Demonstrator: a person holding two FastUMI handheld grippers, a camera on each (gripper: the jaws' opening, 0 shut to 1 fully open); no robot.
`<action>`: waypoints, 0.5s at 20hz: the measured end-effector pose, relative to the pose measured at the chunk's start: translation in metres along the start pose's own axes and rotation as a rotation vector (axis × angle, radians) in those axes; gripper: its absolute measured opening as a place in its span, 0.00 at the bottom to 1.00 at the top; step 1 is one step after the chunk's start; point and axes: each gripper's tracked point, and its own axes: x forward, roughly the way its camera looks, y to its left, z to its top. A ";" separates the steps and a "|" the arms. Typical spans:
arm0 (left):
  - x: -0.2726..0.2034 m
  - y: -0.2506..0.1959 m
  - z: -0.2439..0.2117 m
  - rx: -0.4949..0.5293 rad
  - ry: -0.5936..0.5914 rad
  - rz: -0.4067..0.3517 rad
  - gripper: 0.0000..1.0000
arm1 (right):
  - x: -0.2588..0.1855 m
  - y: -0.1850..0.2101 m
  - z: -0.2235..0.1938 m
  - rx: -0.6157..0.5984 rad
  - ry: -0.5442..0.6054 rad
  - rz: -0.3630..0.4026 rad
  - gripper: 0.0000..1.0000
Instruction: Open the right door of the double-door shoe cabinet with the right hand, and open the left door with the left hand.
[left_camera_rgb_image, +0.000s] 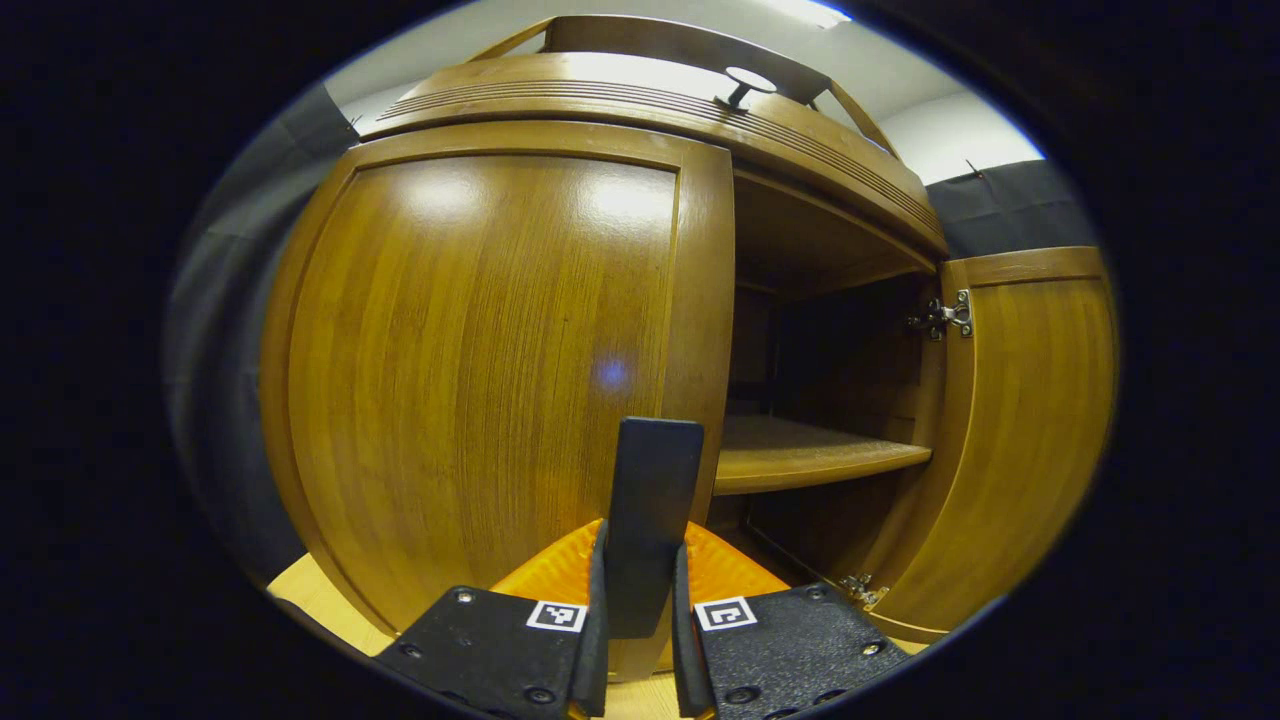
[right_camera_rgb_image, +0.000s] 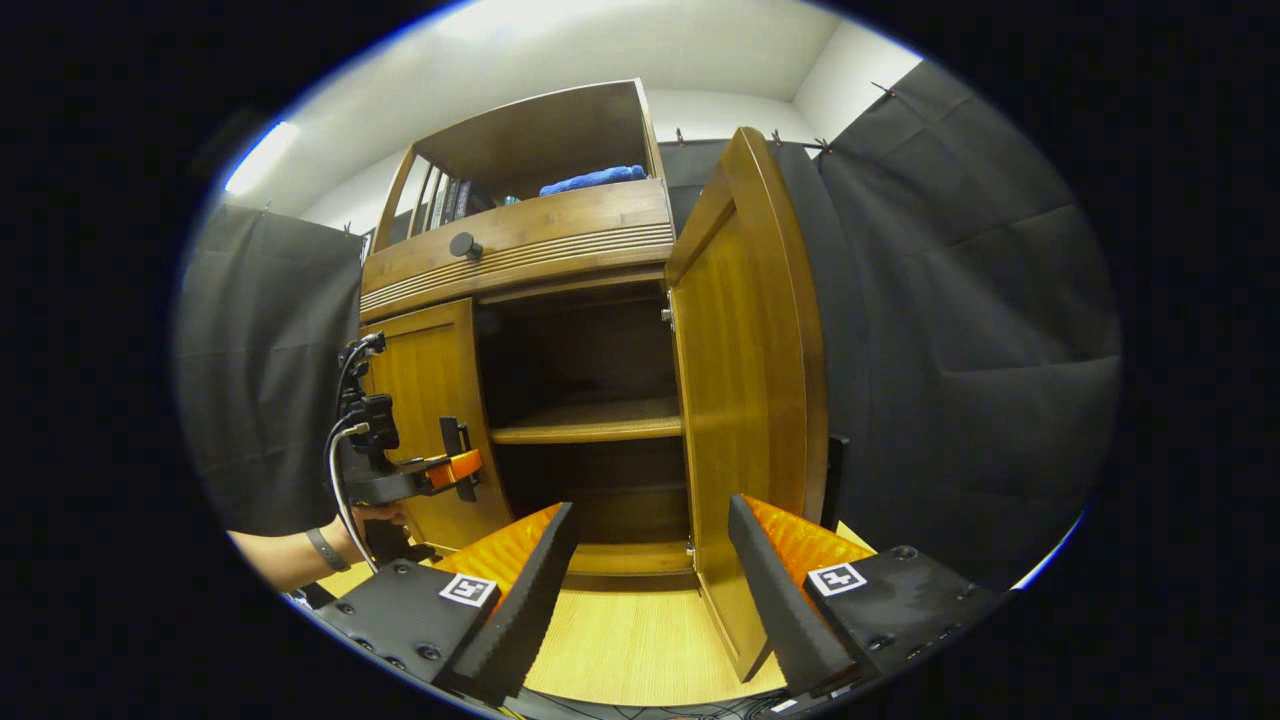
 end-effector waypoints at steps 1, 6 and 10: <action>-0.004 0.000 0.002 0.012 0.009 0.007 0.27 | 0.002 0.000 -0.002 -0.005 0.008 -0.004 1.00; -0.010 0.008 0.014 0.066 0.026 0.056 0.25 | 0.010 0.007 -0.008 -0.004 0.032 0.015 0.98; -0.013 0.009 0.022 0.041 0.011 0.090 0.25 | 0.020 0.017 -0.008 -0.046 0.042 0.037 0.89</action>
